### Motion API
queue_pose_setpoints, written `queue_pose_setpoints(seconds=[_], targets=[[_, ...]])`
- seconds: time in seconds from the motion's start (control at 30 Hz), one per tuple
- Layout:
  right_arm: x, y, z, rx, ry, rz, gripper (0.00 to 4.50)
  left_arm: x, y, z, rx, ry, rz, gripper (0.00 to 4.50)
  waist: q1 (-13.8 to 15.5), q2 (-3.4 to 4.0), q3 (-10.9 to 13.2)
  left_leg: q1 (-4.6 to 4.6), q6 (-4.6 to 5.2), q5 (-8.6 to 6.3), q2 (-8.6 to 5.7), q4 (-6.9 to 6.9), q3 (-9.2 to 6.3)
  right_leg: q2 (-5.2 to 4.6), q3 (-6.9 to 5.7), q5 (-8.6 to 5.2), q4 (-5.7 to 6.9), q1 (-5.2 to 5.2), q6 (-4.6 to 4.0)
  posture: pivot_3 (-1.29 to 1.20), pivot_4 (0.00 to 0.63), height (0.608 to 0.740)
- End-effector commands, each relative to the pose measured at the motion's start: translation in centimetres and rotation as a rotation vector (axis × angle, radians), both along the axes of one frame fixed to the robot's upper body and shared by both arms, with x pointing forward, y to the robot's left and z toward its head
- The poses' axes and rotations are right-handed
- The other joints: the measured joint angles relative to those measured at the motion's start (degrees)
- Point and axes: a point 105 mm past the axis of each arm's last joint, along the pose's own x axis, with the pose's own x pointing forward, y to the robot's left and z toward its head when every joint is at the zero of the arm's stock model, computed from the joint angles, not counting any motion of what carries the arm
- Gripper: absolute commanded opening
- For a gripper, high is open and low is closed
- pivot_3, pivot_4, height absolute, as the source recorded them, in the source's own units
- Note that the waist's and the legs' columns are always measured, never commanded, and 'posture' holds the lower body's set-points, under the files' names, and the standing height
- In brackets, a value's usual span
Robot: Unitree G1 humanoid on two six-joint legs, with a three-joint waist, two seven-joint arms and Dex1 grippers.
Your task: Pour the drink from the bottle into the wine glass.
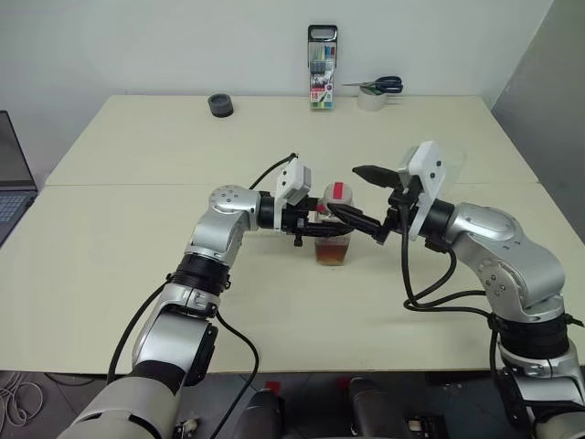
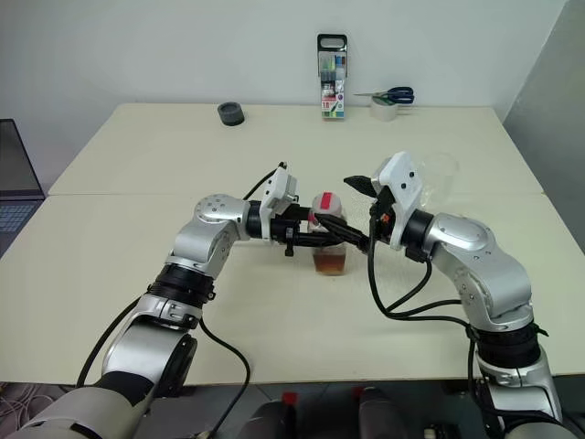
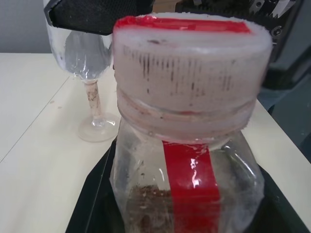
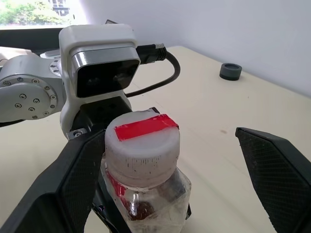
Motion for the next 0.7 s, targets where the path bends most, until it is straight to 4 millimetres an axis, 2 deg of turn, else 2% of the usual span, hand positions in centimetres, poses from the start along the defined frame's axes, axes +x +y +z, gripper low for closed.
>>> queue_pose_setpoints(seconds=[0.03,0.47,0.6,0.7], targets=[[-0.1,-1.4,1.4,0.015,-0.046,-0.051,4.50,-0.5,0.1,0.9,-0.010,-0.039,-0.026,1.77,0.00,0.00,0.00,0.00,0.00,0.00,0.00,0.00,0.01,0.00,0.00,0.00,0.00,0.00,0.00,0.00,0.150,0.740],[-1.4,-1.9,1.2,-0.017,-0.028,-0.015,4.50,-0.2,0.3,1.3,-0.016,-0.035,-0.018,1.77,0.05,0.00,0.00,-0.01,0.03,-0.02,0.00,0.00,0.07,0.00,0.00,0.00,-0.01,0.00,0.00,0.00,0.150,0.740],[-2.9,-0.6,1.4,-0.021,-0.024,0.060,4.50,-0.2,0.3,1.3,-0.020,-0.035,-0.016,1.77,0.07,0.00,0.00,0.00,0.03,-0.02,0.01,0.00,0.05,0.00,0.01,0.00,-0.01,0.00,0.00,0.00,0.150,0.740],[-2.8,0.5,1.8,-0.020,-0.064,0.054,4.50,-0.1,0.3,1.4,-0.022,-0.035,-0.017,1.76,0.06,0.00,0.00,0.00,0.03,-0.02,0.01,0.00,0.04,0.00,0.01,0.00,-0.01,0.00,0.00,0.00,0.150,0.740]])
